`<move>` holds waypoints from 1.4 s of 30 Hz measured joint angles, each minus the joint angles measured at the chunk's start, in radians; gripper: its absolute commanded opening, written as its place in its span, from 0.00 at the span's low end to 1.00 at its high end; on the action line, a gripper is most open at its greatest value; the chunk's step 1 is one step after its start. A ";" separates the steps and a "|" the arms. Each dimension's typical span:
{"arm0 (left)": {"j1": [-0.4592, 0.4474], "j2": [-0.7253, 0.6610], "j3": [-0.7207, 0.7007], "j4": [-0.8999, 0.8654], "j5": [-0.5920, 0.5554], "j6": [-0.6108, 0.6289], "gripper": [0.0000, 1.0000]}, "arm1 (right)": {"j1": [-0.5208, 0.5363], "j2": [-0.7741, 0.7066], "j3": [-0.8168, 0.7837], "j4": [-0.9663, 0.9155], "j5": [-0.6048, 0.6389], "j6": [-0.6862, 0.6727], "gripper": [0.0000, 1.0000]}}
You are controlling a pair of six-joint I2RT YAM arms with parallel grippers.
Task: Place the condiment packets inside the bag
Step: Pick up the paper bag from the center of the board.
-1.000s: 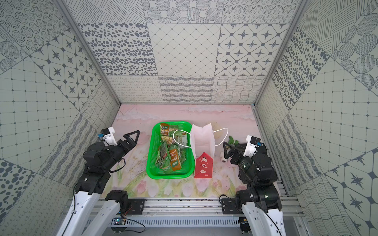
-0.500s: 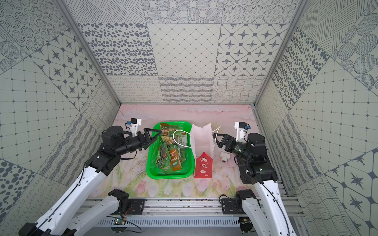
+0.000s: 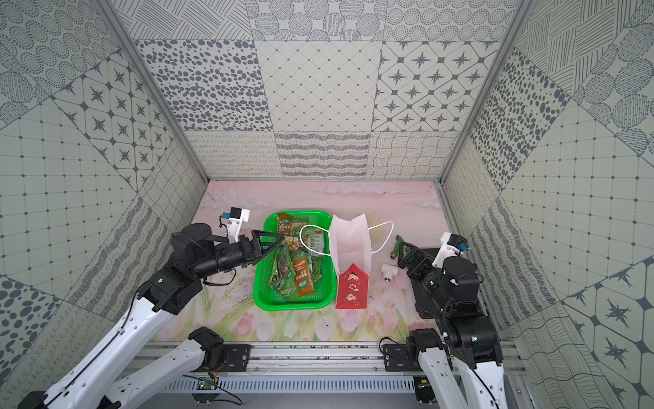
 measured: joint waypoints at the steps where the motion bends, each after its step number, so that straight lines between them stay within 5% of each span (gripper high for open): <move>1: -0.008 -0.002 0.009 -0.009 -0.002 0.002 0.92 | 0.000 -0.004 0.017 -0.021 0.010 0.000 0.97; 11: -0.126 0.072 0.088 -0.060 -0.031 0.041 0.75 | 0.000 0.005 0.146 0.036 -0.214 0.018 0.95; 20: -0.171 0.231 0.174 -0.082 -0.066 0.094 0.43 | 0.000 0.200 0.149 0.130 -0.429 0.019 0.81; 24: -0.174 0.298 0.216 -0.095 -0.082 0.115 0.20 | 0.000 0.290 0.149 0.171 -0.475 0.004 0.57; 28: -0.175 0.353 0.265 -0.111 -0.103 0.151 0.00 | 0.000 0.365 0.150 0.187 -0.473 -0.025 0.16; 31: -0.175 0.394 0.328 -0.130 -0.129 0.179 0.00 | 0.000 0.391 0.156 0.185 -0.436 -0.029 0.00; 42: -0.121 0.589 0.585 -0.149 -0.204 0.281 0.00 | -0.007 0.531 0.339 0.257 -0.303 -0.082 0.00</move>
